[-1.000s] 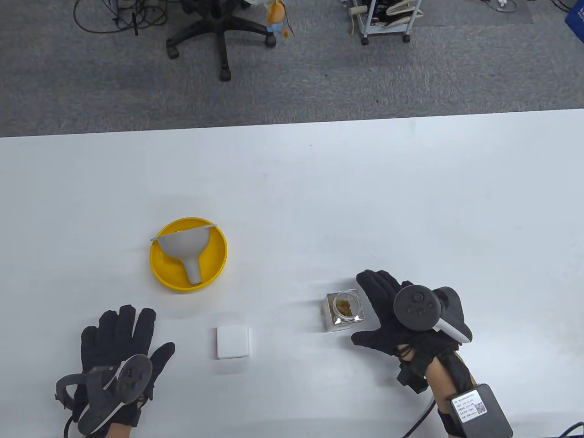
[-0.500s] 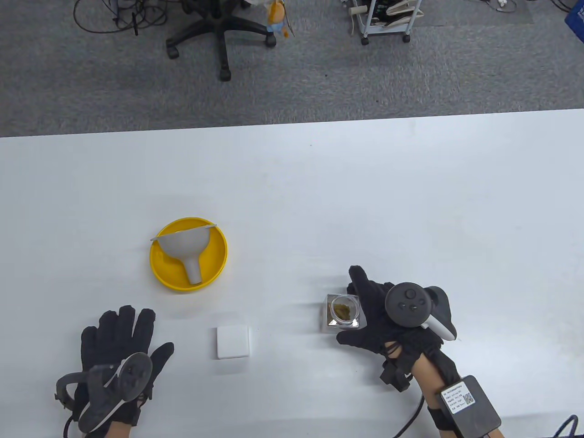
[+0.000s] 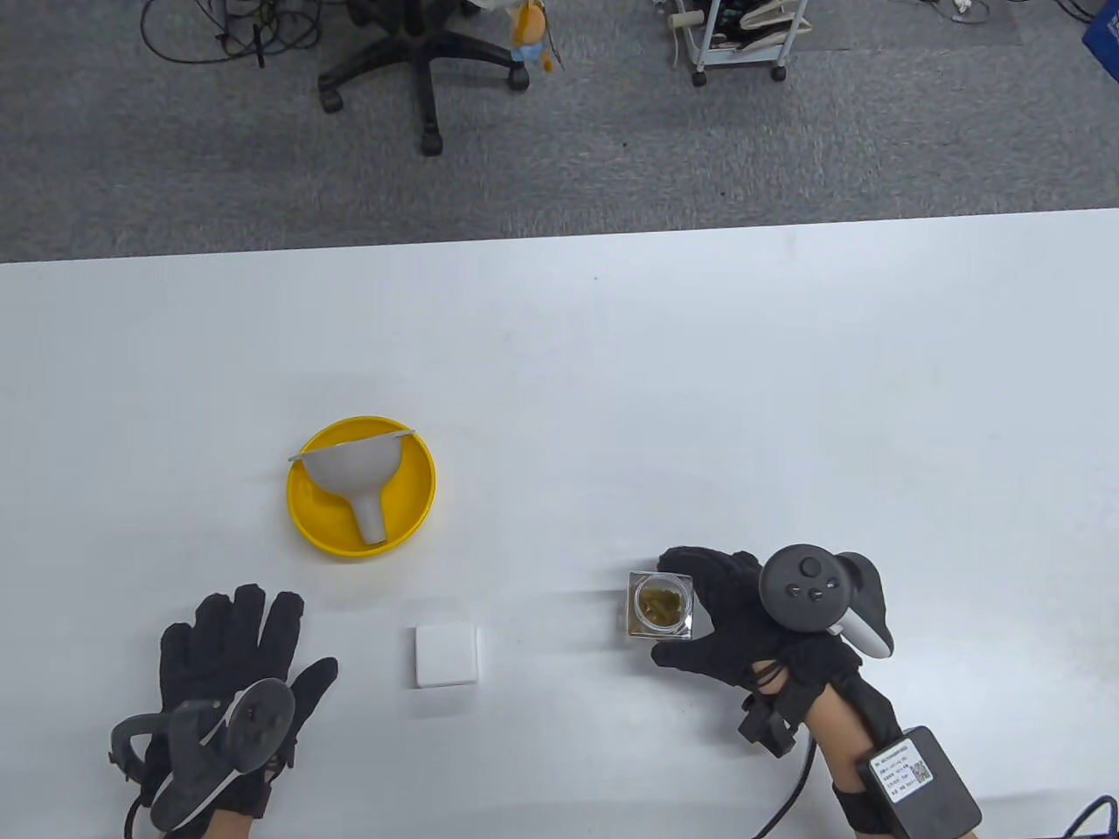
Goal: Transfer raisins through funnel into coffee jar
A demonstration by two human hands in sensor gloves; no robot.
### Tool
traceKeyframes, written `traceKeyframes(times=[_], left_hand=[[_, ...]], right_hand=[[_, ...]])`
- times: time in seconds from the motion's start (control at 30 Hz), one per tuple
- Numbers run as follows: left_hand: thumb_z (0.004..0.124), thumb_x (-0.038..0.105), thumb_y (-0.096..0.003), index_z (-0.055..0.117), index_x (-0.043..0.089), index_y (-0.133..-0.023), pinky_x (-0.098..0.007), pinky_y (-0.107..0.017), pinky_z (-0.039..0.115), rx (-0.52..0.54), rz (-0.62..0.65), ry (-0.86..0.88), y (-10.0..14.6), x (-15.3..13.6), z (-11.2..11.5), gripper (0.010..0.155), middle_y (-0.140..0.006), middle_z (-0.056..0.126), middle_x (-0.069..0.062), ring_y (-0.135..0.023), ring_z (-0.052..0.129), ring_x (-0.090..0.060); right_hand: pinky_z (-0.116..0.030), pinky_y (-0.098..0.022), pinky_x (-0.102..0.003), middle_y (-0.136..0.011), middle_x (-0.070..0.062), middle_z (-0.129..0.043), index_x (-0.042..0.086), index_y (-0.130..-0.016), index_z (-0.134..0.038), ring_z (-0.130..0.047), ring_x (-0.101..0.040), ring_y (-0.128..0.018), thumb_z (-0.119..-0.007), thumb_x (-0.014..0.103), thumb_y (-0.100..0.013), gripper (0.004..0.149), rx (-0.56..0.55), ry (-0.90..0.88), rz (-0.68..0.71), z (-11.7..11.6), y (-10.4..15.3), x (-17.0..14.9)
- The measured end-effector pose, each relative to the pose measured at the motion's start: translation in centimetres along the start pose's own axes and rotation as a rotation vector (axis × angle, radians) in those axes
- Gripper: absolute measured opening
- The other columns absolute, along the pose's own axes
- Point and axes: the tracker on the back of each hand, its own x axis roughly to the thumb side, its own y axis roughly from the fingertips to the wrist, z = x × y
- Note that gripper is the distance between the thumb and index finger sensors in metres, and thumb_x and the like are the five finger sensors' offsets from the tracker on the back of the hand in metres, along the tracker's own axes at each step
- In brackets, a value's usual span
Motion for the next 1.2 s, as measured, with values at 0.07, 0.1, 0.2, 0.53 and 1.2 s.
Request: traceKeyframes(times=[0.07,0.1,0.2,0.53,1.2], left_hand=[[0.066,0.079,-0.0376,0.056,0.044,-0.108,-0.062,-0.081,0.048,0.004,0.014,0.024,0.0,0.0,-0.1,0.079,-0.121,0.061,0.004,-0.111,0.055,-0.033],[0.066,0.079,-0.0376,0.056,0.044,-0.108,-0.063,-0.081,0.048,0.006,0.019,0.051,0.0,-0.1,-0.2,0.079,-0.121,0.061,0.004,-0.111,0.055,-0.033],[0.067,0.078,-0.0378,0.055,0.044,-0.108,-0.064,-0.081,0.046,0.009,0.023,0.079,0.0,-0.2,-0.6,0.079,-0.122,0.057,0.003,-0.112,0.052,-0.034],[0.07,0.074,-0.0385,0.059,0.04,-0.107,-0.063,-0.08,0.049,-0.083,0.226,0.2,-0.9,5.1,-2.3,0.077,-0.118,0.066,0.002,-0.109,0.058,-0.035],[0.086,0.058,-0.0404,0.034,0.044,-0.108,-0.057,-0.082,0.049,-0.419,0.386,0.039,-4.2,15.3,0.9,0.087,-0.123,0.043,0.011,-0.111,0.052,-0.033]], right_hand=[[-0.047,-0.073,-0.072,-0.109,-0.005,-0.07,0.026,-0.101,-0.061,-0.07,-0.032,-0.105,-0.103,0.06,-0.029,0.09,-0.015,-0.01,0.008,0.4,0.4,0.1],[-0.047,-0.073,-0.072,-0.109,-0.005,-0.07,0.026,-0.101,-0.061,-0.07,-0.032,-0.105,-0.103,0.06,-0.029,0.09,-0.017,-0.015,0.012,0.7,0.7,0.1],[-0.047,-0.073,-0.072,-0.109,-0.006,-0.071,0.026,-0.101,-0.061,-0.07,-0.032,-0.105,-0.103,0.06,-0.029,0.09,-0.04,-0.035,0.022,1.3,1.3,0.1],[-0.048,-0.072,-0.072,-0.108,-0.006,-0.073,0.025,-0.1,-0.064,-0.072,-0.032,-0.104,-0.104,0.059,-0.028,0.089,-0.069,-0.042,0.036,2.2,2.3,-0.6],[-0.048,-0.072,-0.073,-0.107,-0.007,-0.074,0.024,-0.1,-0.064,-0.073,-0.033,-0.103,-0.104,0.059,-0.028,0.089,-0.075,-0.024,0.039,2.3,3.0,-0.9]])
